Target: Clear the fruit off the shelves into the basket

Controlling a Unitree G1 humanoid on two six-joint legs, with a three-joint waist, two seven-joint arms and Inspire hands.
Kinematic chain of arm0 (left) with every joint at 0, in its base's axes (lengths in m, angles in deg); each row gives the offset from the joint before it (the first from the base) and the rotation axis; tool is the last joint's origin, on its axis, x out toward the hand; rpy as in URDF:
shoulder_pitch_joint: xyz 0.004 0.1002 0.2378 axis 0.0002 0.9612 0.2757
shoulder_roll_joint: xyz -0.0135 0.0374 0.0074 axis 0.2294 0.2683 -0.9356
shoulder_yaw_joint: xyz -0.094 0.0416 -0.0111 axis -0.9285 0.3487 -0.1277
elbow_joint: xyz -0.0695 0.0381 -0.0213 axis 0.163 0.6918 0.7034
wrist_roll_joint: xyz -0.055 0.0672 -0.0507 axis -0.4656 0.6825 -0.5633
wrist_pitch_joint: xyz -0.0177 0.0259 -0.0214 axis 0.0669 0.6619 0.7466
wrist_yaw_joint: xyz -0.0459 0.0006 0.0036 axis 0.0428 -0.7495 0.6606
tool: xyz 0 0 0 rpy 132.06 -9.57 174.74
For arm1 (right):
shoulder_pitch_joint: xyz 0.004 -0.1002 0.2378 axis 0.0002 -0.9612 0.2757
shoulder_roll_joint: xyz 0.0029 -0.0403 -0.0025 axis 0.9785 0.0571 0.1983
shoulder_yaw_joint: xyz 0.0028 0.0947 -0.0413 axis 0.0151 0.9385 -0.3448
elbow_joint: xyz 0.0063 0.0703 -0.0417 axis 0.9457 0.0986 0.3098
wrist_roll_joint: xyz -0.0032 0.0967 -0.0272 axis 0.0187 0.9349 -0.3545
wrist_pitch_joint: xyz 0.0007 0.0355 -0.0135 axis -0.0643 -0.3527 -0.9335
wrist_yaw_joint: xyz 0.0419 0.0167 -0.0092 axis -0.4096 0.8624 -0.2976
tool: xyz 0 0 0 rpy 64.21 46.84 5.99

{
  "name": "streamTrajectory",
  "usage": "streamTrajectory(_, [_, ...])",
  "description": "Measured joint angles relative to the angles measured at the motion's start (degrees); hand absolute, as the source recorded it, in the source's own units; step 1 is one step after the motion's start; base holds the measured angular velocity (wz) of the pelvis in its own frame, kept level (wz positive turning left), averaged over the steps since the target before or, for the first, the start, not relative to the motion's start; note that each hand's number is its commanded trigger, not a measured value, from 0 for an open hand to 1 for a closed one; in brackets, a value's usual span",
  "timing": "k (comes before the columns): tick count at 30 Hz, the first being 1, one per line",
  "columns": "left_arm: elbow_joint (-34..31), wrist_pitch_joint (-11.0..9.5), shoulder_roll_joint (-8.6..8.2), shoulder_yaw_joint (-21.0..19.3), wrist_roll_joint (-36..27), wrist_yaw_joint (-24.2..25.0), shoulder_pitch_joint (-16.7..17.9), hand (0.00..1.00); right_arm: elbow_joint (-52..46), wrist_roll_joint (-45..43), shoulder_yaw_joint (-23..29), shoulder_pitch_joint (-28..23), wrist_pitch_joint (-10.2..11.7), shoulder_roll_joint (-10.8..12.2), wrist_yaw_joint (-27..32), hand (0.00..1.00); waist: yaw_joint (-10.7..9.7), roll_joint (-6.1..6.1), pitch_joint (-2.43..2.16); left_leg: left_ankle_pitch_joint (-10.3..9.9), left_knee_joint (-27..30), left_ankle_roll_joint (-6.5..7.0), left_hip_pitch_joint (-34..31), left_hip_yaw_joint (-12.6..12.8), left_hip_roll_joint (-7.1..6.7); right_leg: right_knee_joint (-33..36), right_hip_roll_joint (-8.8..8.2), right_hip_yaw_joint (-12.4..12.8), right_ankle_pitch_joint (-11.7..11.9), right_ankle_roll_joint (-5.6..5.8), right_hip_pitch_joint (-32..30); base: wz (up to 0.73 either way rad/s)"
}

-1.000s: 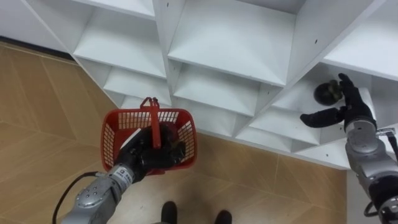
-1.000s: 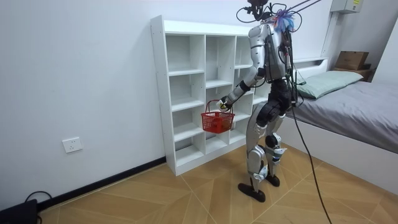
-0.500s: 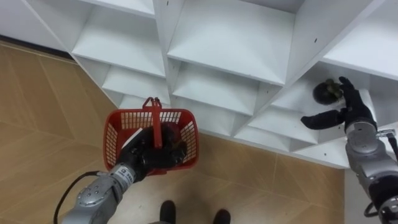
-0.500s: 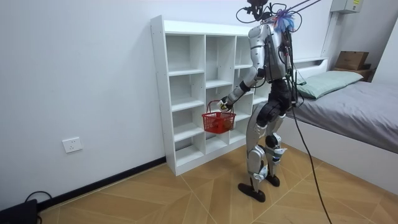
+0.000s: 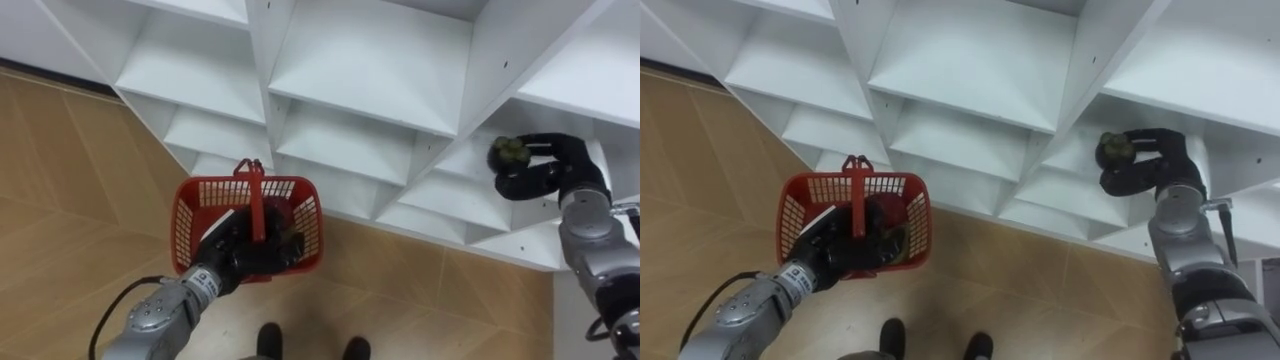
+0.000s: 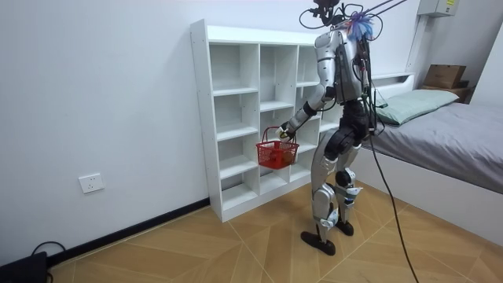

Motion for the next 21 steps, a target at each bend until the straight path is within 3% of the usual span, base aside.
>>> streamTrajectory(7, [-0.1,1.0,-0.13,-0.4,-0.1,0.0,0.0,1.00,0.0,7.9,0.1,0.1,0.0,0.0,0.0,1.00,0.2,0.21,-0.11,0.0,0.4,0.00,-0.1,0.0,0.14,0.0,0.29,0.1,0.1,-0.05,0.1,0.00])
streamTrajectory(15, [-0.1,1.0,-1.06,-0.4,-1.2,-1.0,-0.1,1.00,0.0,19.2,0.1,0.1,0.0,0.0,-0.2,1.00,0.1,1.41,-0.78,0.0,0.4,-0.08,0.2,-0.3,0.39,0.0,0.71,0.2,0.4,-0.29,0.4,0.00])
streamTrajectory(21, [-0.2,1.0,-1.16,-0.4,-1.3,-1.0,-0.5,1.00,0.0,22.8,0.1,0.0,0.1,0.4,-0.7,1.00,-0.1,1.49,-0.75,0.2,0.3,-0.33,1.0,-0.3,0.74,-0.3,0.80,0.2,0.6,-0.56,1.3,0.00])
